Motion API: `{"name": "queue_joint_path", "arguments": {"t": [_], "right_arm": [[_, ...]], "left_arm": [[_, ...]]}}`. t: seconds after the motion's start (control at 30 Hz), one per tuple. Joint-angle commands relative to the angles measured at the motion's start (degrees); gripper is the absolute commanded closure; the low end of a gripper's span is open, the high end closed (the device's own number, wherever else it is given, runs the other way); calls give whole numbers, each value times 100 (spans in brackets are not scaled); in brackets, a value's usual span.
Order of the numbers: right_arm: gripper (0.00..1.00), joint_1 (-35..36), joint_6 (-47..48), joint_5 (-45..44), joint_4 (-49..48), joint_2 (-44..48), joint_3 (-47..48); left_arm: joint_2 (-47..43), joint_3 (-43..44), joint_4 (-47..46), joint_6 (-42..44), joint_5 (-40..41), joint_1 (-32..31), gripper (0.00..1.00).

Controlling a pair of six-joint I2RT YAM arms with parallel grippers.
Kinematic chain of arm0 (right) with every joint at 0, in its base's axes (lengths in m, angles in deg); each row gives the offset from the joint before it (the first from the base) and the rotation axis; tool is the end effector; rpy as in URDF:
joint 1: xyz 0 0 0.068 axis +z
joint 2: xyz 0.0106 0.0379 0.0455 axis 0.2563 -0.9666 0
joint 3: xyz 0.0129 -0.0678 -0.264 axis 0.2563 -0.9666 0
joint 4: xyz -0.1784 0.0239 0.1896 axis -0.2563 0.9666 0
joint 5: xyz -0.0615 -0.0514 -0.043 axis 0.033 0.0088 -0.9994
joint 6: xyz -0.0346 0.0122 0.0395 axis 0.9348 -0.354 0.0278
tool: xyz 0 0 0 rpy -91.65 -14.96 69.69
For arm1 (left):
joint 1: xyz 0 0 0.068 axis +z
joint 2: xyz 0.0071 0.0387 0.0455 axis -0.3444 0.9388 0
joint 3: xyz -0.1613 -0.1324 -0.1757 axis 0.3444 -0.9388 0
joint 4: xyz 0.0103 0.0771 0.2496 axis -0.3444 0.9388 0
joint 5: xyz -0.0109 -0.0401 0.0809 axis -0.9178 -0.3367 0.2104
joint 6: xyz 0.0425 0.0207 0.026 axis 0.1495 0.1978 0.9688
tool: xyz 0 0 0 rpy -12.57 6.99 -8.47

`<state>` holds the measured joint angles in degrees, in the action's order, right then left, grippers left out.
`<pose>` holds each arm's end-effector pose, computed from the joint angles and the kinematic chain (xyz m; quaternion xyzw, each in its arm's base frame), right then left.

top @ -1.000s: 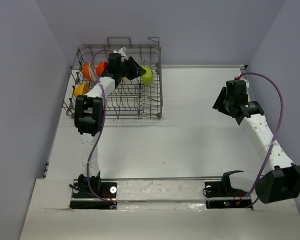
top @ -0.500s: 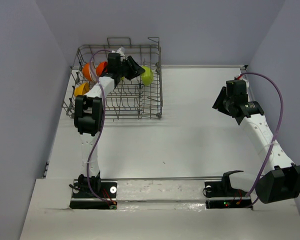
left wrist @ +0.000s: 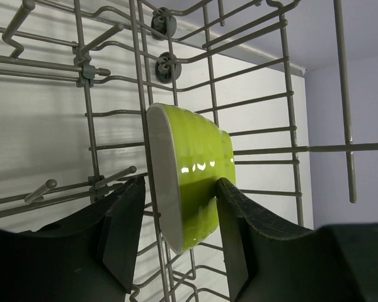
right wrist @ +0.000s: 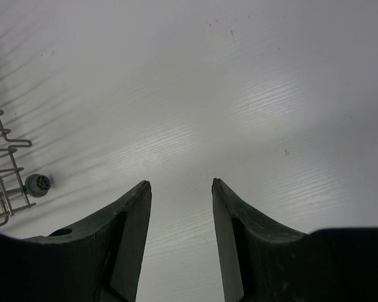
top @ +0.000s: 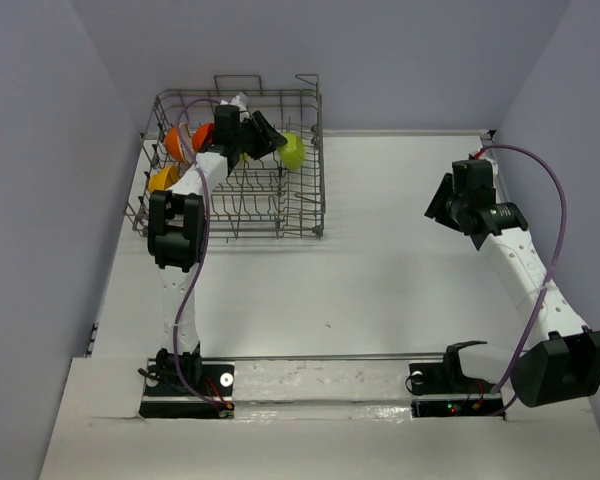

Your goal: Load the bowls into the dish rack

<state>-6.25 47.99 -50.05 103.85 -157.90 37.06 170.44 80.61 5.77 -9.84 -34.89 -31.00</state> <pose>0.2514 0.0290 0.3319 0.2043 0.8870 0.0160 0.4139 0.5229 -0.1167 0.2518 -0.0531 0.7955 -0.4117 0.4415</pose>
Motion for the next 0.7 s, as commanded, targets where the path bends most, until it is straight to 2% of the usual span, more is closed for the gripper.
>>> {"name": "queue_joint_path", "arguments": {"t": [0.0,0.43,0.67], "right_arm": [[50,-34,94,42,-231,147,29],[50,-34,94,68,-222,103,73],[50,-34,85,77,-222,112,64]], "left_arm": [[-47,167,401,238,116,4,43],[129,484,682,308,81,-13,43],[-82,466,673,431,143,-66,42]]}}
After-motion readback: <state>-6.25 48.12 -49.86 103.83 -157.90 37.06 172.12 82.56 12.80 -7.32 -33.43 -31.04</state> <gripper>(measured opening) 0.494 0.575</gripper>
